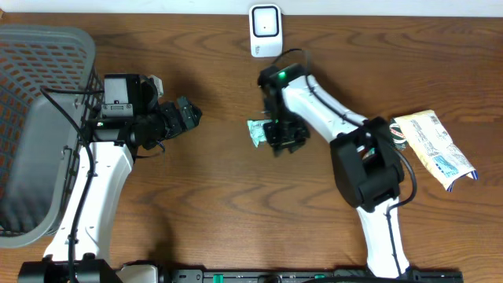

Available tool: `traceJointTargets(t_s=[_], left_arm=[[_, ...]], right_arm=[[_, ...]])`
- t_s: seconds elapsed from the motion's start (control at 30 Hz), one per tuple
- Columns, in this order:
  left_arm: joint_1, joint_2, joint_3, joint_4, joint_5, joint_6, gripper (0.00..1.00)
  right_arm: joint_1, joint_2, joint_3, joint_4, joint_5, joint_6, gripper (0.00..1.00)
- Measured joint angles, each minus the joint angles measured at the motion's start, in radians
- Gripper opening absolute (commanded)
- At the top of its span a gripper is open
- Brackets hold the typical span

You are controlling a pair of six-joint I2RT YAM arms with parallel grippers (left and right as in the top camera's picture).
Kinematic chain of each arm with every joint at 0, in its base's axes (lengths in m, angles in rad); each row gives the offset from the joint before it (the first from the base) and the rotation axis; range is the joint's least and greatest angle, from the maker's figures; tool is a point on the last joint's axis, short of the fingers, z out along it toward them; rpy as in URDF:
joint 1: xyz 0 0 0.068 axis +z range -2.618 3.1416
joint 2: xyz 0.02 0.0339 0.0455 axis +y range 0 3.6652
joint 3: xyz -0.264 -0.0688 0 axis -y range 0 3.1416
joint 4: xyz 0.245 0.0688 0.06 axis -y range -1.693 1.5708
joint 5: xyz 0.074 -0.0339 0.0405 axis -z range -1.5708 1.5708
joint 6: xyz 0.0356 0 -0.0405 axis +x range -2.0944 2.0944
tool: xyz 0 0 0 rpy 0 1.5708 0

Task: Scan the item barcode

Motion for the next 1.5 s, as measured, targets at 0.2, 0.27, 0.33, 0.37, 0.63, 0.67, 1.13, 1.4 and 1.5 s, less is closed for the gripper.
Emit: traceJointTargets(t_s=[0.2, 0.27, 0.33, 0.37, 0.63, 0.67, 1.13, 1.4, 1.5], left_arm=[[0.000, 0.000, 0.000, 0.000, 0.000, 0.000, 0.99], [0.000, 0.000, 0.000, 0.000, 0.000, 0.000, 0.99], [0.000, 0.000, 0.000, 0.000, 0.000, 0.000, 0.99], [0.000, 0.000, 0.000, 0.000, 0.000, 0.000, 0.99], [0.000, 0.000, 0.000, 0.000, 0.000, 0.000, 0.99], [0.000, 0.000, 0.000, 0.000, 0.000, 0.000, 0.99], [0.000, 0.000, 0.000, 0.000, 0.000, 0.000, 0.99], [0.000, 0.000, 0.000, 0.000, 0.000, 0.000, 0.99], [0.000, 0.000, 0.000, 0.000, 0.000, 0.000, 0.99]], right_arm=[[-0.054, 0.000, 0.000, -0.006, 0.035, -0.027, 0.37], [-0.055, 0.000, 0.000, -0.009, 0.026, -0.049, 0.37], [-0.055, -0.002, 0.000, -0.008, 0.001, -0.074, 0.38], [-0.055, -0.007, 0.000, -0.006, -0.016, -0.086, 0.39], [-0.135, -0.232, 0.000, 0.047, -0.107, -0.077, 0.99], [-0.162, -0.266, 0.002, 0.068, -0.112, -0.046, 0.99], [-0.202, -0.211, -0.289, 0.497, -0.260, 0.249, 0.88], [-0.202, -0.213, -0.417, 0.690, -0.346, 0.345, 0.80], [-0.202, -0.221, -0.446, 0.753, -0.364, 0.371, 0.76]])
